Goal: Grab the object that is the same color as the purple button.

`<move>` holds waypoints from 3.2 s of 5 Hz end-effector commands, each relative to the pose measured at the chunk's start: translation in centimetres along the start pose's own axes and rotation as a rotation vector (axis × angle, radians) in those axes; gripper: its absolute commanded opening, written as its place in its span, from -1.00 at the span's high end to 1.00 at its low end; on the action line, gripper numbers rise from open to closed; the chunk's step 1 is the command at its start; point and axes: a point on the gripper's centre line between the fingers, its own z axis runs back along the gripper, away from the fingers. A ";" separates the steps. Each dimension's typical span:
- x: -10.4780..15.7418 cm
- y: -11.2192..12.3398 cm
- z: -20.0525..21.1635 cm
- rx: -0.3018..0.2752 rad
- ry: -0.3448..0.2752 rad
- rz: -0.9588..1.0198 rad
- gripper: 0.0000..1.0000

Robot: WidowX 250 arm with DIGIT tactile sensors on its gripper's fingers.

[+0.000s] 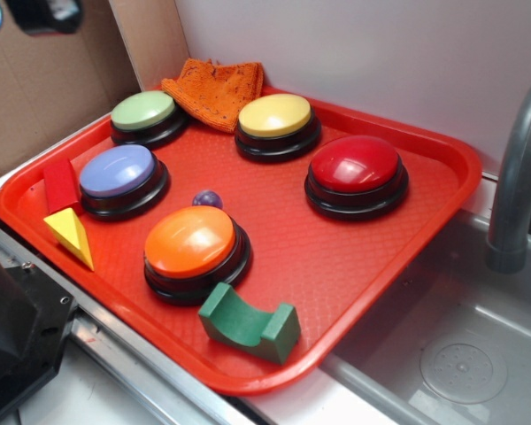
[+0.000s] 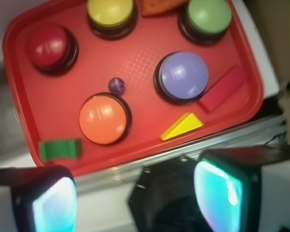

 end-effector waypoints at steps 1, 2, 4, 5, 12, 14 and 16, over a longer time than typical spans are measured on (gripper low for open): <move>3.1 -0.5 -4.2 -0.033 -0.050 0.253 -1.00; 4.5 -1.1 -7.4 -0.026 -0.036 0.295 -1.00; 6.7 -2.3 -13.0 0.021 -0.052 0.342 -1.00; 7.5 -2.2 -15.1 0.020 -0.055 0.370 -1.00; 8.6 -1.7 -14.8 0.069 -0.026 0.251 1.00; 9.6 -1.2 -7.9 0.056 -0.079 -0.057 1.00; 9.6 -0.8 -2.7 0.051 -0.149 -0.201 1.00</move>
